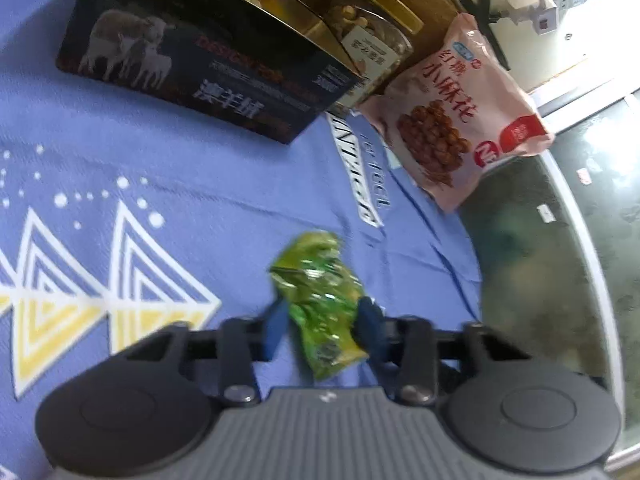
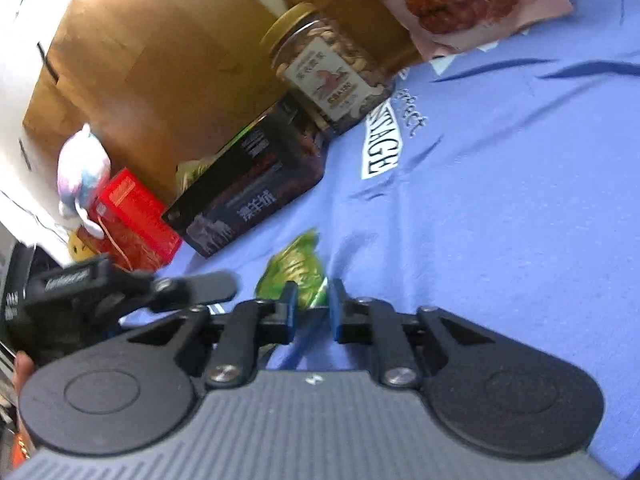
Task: Organize snacks
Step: 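Grasp the green crinkly packet on the cloth with the left tool, then lower the green packet into the tin and open the left tool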
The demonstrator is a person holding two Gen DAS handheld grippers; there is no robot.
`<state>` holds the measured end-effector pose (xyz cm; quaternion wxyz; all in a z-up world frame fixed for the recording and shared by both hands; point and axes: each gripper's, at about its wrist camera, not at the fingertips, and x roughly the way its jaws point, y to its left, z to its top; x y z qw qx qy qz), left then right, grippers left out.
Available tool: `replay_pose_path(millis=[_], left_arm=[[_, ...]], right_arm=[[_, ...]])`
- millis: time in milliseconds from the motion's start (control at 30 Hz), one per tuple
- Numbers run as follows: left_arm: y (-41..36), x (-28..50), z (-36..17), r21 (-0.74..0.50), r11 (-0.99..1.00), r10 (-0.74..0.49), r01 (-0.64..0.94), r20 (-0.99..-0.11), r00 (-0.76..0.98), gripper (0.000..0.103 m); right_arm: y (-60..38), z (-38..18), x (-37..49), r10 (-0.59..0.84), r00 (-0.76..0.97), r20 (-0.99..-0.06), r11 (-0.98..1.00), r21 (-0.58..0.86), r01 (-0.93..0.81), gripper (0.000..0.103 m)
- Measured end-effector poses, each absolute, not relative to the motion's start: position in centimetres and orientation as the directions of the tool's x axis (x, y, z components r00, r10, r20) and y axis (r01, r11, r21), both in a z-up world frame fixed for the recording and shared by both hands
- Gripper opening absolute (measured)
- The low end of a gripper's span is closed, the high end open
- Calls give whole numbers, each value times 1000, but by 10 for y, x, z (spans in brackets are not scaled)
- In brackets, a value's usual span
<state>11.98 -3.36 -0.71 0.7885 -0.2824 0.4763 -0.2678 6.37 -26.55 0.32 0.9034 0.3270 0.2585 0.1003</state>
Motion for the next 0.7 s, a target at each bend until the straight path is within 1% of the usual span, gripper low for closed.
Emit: replay_pose_path(millis=[33,100,300,500,600,700], left_arm=[[-32,122,-8,-701,698,-689,147,-602,404,22],[-25,123,-9,-714,686,-699,140,-594,399,20],[-10,134,18,-719,671,-704,178,-543,458,21],[4,182,66,-706,673,-684,221,-479,550,21],[5,214,79,-666,713,-637,219,-485,599,22],[5,244,75,-629,754,-590,191,-519,618,23]], right_arm=[[-263,5,63,350,848,-399,771,636,-19,15],[-261,7,62,354,853,-384,764,645,-26,13],[-255,28,69,376,875,-304,759,643,-103,11],[-248,67,111,378,900,-216,786,589,-188,11],[-246,86,144,372,910,-182,802,557,-216,11],[-243,92,184,358,914,-192,824,526,-212,11]])
